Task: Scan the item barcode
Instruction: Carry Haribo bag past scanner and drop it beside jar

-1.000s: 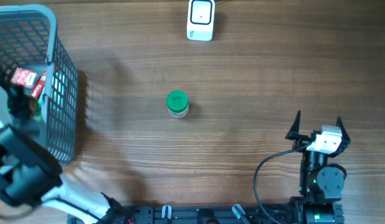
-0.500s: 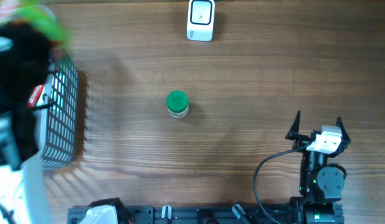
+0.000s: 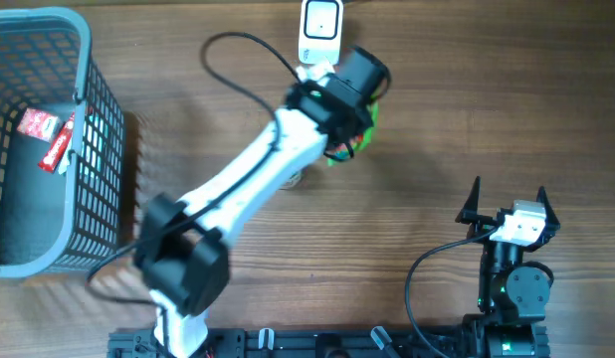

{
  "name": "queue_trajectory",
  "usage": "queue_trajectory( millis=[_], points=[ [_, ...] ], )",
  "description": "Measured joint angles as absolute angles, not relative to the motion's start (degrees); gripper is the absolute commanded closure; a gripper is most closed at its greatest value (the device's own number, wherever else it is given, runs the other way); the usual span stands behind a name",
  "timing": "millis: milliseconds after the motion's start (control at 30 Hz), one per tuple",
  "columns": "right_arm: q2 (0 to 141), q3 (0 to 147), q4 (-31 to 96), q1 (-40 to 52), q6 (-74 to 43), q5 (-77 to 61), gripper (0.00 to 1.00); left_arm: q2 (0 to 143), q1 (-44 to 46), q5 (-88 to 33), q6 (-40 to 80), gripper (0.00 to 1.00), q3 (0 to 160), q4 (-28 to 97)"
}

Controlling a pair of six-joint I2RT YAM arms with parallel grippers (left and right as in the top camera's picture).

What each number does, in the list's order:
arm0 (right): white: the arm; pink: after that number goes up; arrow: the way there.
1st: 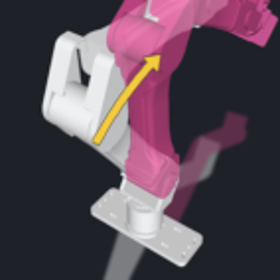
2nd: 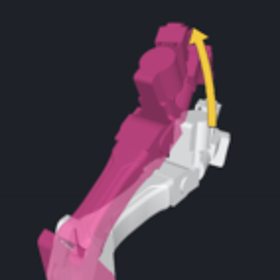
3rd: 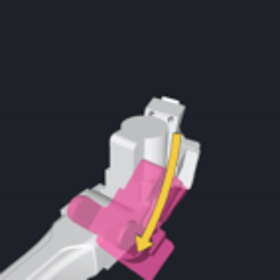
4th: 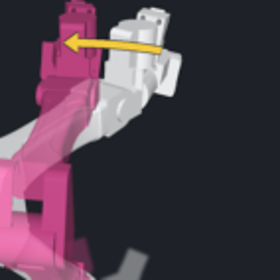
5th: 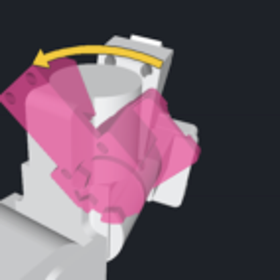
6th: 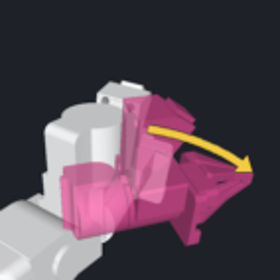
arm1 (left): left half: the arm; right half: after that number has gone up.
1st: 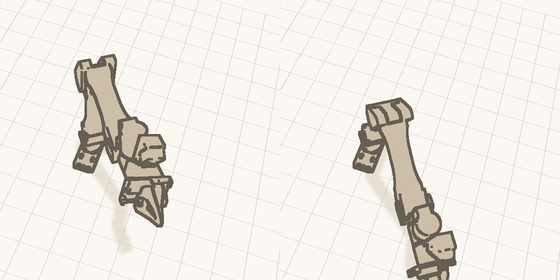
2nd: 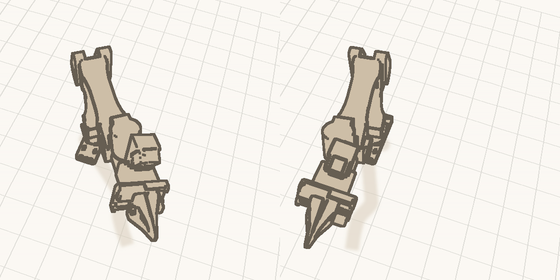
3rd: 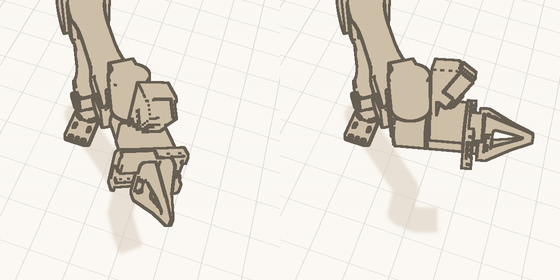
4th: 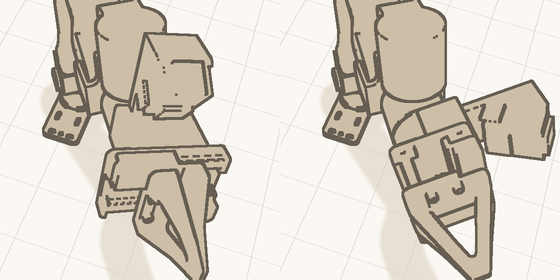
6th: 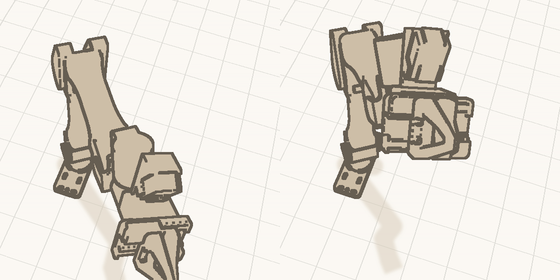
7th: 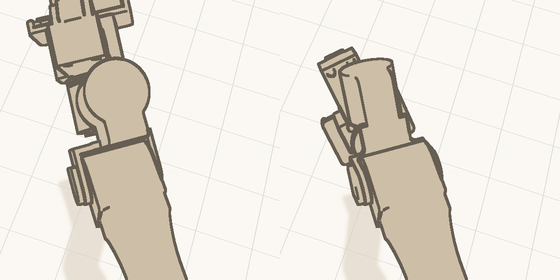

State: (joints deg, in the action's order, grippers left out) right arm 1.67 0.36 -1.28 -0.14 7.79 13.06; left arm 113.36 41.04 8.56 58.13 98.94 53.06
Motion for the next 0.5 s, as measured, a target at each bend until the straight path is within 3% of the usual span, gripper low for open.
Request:
queue_trajectory(
  millis=[133,167,200,233,300,500],
  points=[
    [1.7,0.4,-1.3,-0.1,7.8,13.1,0.00,119.9,42.3,9.2,58.1,0.82,98.9,55.5],
    [1.7,0.4,-1.3,-0.1,7.8,13.1,0.00,121.3,42.5,9.2,58.2,0.69,98.9,55.9],
    [1.7,0.4,-1.3,-0.1,7.8,13.1,0.00,122.3,42.7,9.2,58.2,0.43,98.9,56.3],
    [1.7,0.4,-1.3,-0.1,7.8,13.1,0.00,123.1,42.8,9.1,57.9,0.32,98.9,56.5],
    [1.7,0.4,-1.3,-0.1,7.8,13.1,0.00,123.4,43.1,9.1,57.7,0.00,98.9,56.5],
    [1.7,0.4,-1.3,-0.1,7.8,13.1,0.00,122.9,43.1,9.1,54.2,0.00,102.6,61.1]
  ],
)
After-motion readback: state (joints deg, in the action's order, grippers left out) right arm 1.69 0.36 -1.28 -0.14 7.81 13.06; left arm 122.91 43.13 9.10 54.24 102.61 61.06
